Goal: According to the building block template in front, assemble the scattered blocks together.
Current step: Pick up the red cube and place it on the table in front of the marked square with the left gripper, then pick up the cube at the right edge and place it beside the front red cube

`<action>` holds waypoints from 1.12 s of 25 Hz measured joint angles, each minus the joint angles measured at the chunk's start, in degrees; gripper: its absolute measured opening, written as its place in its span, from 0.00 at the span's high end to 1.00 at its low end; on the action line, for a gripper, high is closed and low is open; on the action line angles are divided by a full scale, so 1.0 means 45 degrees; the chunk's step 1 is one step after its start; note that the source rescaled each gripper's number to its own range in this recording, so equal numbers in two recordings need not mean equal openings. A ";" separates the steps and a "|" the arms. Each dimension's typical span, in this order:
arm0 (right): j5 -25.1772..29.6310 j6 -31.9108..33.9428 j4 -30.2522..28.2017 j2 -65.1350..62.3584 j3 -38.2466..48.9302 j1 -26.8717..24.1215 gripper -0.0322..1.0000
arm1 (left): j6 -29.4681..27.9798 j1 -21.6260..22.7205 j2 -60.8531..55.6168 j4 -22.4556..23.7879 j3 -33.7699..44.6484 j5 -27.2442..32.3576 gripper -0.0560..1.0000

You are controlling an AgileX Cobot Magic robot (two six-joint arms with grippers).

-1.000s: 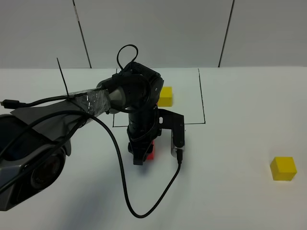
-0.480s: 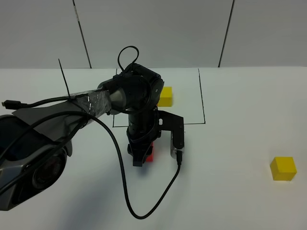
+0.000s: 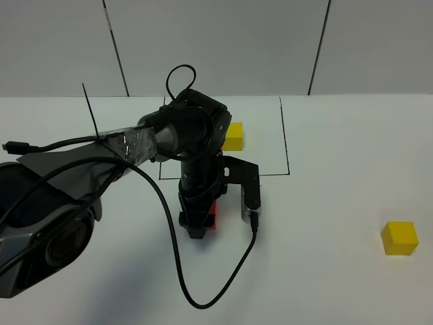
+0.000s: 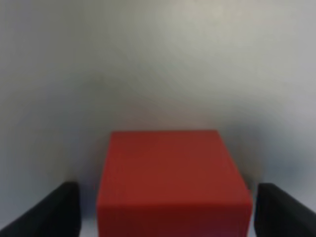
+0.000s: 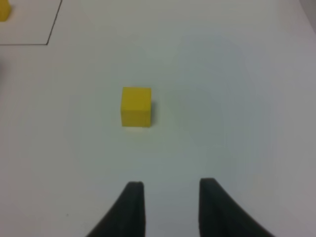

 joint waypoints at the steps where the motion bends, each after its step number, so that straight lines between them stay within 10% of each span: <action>1: 0.0000 0.0000 0.0000 0.0000 0.0000 0.0000 0.97 | -0.0016 0.0000 0.0000 0.0000 0.0000 0.0031 0.20; 6: 0.0000 0.0000 0.0000 0.0000 0.0000 0.0000 0.97 | -0.0365 -0.0032 -0.0058 0.0118 -0.0011 0.0069 0.01; 19: 0.0000 0.0000 0.0000 0.0000 0.0000 0.0000 0.97 | -0.3800 0.0032 -0.2457 -0.0013 0.0004 0.0545 0.00; 28: 0.0000 0.0000 0.0000 0.0000 0.0000 0.0000 0.97 | -0.6484 0.3024 -0.3888 -0.0387 0.0004 0.0605 0.03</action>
